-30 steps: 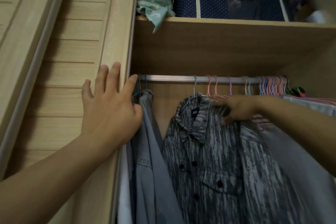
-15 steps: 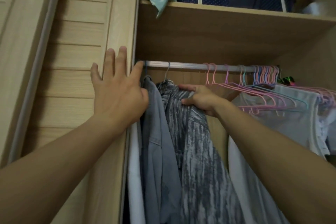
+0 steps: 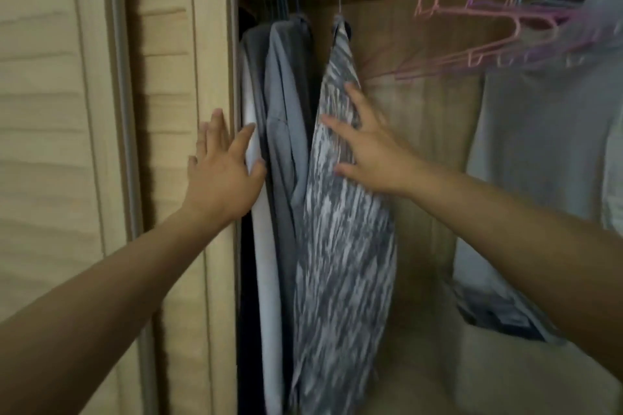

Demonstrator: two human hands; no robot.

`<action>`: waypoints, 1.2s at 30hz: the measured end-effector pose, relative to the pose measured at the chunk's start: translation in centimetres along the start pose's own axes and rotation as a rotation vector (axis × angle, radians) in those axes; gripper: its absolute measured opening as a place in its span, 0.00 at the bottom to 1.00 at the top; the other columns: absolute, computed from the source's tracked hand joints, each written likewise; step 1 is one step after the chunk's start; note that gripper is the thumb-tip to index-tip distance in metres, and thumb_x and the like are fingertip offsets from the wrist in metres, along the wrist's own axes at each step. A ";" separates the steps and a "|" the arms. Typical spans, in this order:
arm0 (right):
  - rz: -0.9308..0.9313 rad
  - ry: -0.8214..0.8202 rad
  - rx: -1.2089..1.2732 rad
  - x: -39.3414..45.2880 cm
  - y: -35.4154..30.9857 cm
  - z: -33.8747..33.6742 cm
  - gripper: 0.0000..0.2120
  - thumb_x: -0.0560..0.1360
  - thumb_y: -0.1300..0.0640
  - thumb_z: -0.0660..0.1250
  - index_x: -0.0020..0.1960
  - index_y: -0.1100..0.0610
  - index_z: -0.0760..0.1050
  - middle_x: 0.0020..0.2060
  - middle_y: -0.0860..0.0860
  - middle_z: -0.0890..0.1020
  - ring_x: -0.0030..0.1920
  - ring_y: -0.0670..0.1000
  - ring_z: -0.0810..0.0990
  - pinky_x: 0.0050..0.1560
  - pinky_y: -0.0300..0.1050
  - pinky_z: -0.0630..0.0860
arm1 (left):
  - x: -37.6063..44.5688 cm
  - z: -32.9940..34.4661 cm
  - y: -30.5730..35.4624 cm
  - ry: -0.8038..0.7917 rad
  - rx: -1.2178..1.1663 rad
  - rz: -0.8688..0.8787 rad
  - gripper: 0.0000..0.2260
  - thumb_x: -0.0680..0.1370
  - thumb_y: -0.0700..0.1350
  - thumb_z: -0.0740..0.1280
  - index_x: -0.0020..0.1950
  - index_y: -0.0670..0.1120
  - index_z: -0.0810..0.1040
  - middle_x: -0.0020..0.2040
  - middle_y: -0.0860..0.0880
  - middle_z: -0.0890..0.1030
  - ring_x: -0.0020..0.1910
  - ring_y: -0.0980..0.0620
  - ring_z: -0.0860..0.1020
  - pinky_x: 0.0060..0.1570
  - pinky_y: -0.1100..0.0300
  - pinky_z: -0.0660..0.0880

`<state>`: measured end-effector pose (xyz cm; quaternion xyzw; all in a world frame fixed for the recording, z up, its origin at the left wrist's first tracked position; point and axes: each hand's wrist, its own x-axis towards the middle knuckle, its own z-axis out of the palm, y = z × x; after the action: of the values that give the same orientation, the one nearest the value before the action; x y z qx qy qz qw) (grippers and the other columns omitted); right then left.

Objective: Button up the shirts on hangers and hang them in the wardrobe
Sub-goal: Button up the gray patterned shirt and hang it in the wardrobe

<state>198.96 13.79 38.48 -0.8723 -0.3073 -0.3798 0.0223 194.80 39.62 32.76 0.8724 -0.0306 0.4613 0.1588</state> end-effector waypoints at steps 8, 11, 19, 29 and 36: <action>-0.143 -0.318 0.035 -10.5 2.6 -1.3 0.32 0.81 0.42 0.64 0.81 0.45 0.56 0.81 0.48 0.38 0.79 0.62 0.52 0.73 0.61 0.66 | -13.4 1.5 7.2 -0.432 0.183 -0.262 0.33 0.81 0.51 0.64 0.83 0.55 0.53 0.83 0.42 0.45 0.81 0.38 0.45 0.77 0.39 0.59; -0.142 -0.015 -0.103 -8.5 4.8 -7.0 0.21 0.81 0.49 0.63 0.72 0.55 0.72 0.73 0.59 0.66 0.69 0.63 0.66 0.65 0.58 0.72 | -10.0 -2.9 11.4 -0.372 0.289 -0.171 0.31 0.82 0.49 0.63 0.83 0.54 0.55 0.83 0.43 0.52 0.81 0.40 0.50 0.75 0.41 0.63; 0.128 0.497 -0.391 -4.8 9.6 -15.8 0.14 0.73 0.62 0.65 0.57 0.66 0.78 0.57 0.64 0.76 0.59 0.65 0.72 0.53 0.58 0.73 | -3.3 -12.9 18.7 -0.249 0.450 -0.115 0.27 0.80 0.48 0.63 0.79 0.53 0.64 0.75 0.43 0.65 0.74 0.38 0.62 0.69 0.41 0.69; 0.564 0.148 -0.704 1.1 14.2 -17.1 0.19 0.81 0.58 0.56 0.69 0.57 0.75 0.65 0.54 0.79 0.69 0.59 0.71 0.71 0.51 0.61 | -3.5 -16.3 18.1 -0.218 0.570 -0.142 0.25 0.81 0.52 0.63 0.78 0.55 0.65 0.77 0.46 0.65 0.76 0.43 0.63 0.68 0.45 0.72; 0.560 0.022 -0.515 1.8 14.6 -16.9 0.26 0.78 0.56 0.66 0.74 0.60 0.69 0.73 0.60 0.69 0.74 0.62 0.65 0.75 0.59 0.63 | -3.0 -16.0 17.8 -0.228 0.596 -0.139 0.23 0.81 0.52 0.63 0.77 0.54 0.68 0.76 0.47 0.65 0.75 0.44 0.64 0.66 0.46 0.73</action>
<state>197.06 -1.70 54.54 -0.8953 0.0486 -0.4333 -0.0914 176.80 27.38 43.17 0.9265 0.1481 0.3374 -0.0769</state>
